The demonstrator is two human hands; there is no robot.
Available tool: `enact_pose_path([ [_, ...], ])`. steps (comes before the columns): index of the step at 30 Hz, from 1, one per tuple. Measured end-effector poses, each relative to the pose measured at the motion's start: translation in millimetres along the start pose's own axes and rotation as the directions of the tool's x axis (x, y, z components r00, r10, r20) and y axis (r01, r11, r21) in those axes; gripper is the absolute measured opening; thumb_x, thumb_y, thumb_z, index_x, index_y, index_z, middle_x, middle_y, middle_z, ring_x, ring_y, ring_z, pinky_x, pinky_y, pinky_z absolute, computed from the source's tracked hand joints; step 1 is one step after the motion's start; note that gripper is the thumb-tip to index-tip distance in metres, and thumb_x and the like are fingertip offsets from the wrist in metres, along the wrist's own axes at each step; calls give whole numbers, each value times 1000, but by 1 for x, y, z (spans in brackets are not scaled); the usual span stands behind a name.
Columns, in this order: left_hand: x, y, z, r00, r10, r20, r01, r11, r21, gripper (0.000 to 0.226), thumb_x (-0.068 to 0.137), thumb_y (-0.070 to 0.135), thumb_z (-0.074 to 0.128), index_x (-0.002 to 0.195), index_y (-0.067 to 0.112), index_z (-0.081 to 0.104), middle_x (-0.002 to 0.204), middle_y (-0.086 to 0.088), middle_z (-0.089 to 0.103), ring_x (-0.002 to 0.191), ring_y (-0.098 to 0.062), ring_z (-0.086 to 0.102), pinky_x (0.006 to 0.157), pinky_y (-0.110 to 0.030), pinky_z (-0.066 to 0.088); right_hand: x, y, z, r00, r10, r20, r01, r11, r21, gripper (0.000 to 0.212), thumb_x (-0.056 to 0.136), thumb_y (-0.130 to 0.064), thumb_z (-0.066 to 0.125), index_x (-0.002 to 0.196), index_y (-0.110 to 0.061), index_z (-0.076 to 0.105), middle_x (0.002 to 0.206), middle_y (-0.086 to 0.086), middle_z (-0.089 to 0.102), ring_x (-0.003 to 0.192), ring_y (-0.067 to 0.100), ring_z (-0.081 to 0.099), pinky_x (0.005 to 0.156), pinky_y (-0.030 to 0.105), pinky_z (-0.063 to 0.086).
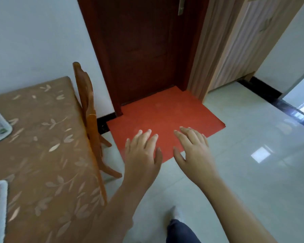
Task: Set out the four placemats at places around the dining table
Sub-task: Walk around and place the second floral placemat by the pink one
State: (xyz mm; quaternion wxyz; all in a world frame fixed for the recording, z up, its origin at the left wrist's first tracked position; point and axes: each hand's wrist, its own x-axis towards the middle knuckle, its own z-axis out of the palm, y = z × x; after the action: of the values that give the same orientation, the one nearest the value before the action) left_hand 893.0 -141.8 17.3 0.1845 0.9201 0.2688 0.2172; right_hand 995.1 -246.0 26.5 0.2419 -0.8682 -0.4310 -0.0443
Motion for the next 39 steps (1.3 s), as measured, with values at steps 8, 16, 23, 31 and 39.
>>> enact_pose_path([
  [8, 99, 16, 13, 973, -98, -210, 118, 990, 82, 42, 77, 11, 68, 117, 7, 57, 124, -13, 58, 122, -32, 46, 99, -56, 31, 129, 36, 5, 975, -208, 73, 200, 974, 102, 38, 84, -18, 60, 121, -11, 54, 131, 10, 54, 126, 29, 43, 103, 53, 31],
  [16, 137, -33, 7, 899, -296, -323, 357, 922, 149, 42, 73, 11, 71, 114, 7, 58, 121, -13, 60, 119, -34, 49, 97, -59, 34, 216, 7, 48, 892, -429, 143, 398, 895, 203, 39, 86, -21, 58, 123, -13, 52, 133, 9, 52, 129, 28, 40, 106, 51, 28],
  [23, 186, -109, -9, 822, -395, -410, 488, 860, 149, 42, 70, 7, 73, 110, 6, 62, 120, -14, 61, 118, -34, 50, 95, -60, 34, 291, -47, 102, 810, -572, 131, 536, 812, 232, 39, 80, -17, 65, 117, -11, 57, 125, 11, 58, 121, 30, 48, 100, 53, 35],
  [31, 228, -213, -55, 672, -526, -521, 673, 727, 133, 36, 79, 11, 65, 114, 8, 59, 122, -13, 59, 121, -34, 47, 100, -58, 30, 383, -150, 159, 631, -770, 89, 721, 626, 297, 37, 73, -13, 70, 108, -6, 62, 114, 15, 64, 110, 31, 58, 90, 49, 45],
  [39, 225, -274, -73, 464, -678, -570, 858, 505, 97, 38, 77, 10, 66, 114, 7, 60, 122, -15, 59, 120, -34, 48, 96, -57, 35, 420, -221, 215, 391, -904, 170, 801, 426, 420, 39, 81, -20, 62, 119, -11, 54, 124, 10, 57, 120, 27, 48, 98, 50, 41],
])
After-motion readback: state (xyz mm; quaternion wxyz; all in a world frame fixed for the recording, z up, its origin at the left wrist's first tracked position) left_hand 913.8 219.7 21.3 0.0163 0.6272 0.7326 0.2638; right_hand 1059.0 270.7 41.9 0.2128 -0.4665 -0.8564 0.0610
